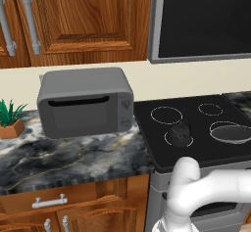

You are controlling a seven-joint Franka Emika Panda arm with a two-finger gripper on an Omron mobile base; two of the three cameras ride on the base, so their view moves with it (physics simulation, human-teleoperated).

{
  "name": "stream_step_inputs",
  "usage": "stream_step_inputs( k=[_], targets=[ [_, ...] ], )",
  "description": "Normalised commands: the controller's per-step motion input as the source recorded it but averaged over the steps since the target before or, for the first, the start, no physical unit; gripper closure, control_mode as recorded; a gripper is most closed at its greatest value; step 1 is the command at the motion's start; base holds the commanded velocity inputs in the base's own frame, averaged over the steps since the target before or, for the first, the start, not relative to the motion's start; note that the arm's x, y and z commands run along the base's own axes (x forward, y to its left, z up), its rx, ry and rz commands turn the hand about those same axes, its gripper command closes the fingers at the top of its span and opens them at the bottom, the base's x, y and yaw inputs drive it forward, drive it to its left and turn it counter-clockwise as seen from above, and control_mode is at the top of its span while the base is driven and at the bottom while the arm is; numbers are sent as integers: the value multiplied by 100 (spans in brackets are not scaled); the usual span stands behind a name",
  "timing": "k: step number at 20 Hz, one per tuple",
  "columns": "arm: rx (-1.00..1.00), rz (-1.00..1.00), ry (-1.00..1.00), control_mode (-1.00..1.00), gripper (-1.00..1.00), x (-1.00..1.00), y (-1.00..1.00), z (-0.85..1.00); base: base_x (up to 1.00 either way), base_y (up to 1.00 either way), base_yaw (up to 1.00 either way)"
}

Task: Pick the pan from the cabinet and place it on the stove. Then turn on the stove burner for the pan.

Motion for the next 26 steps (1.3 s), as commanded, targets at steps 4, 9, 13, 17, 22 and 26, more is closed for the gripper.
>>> stream_step_inputs(
  k=[4,9,13,17,22,26],
  targets=[
    [1,-2,0,-100,100,33,-29,-42,0,0,0],
    [0,-3,0,-100,100,30,-21,-40,0,0,0],
    [0,-7,0,-100,100,31,-11,-39,0,0,0],
    [0,-9,0,-100,100,30,-11,-35,0,0,0],
    [0,-9,0,-100,100,30,-15,-30,0,0,0],
    [0,-9,0,-100,100,27,-14,-21,0,0,0]
  ],
)
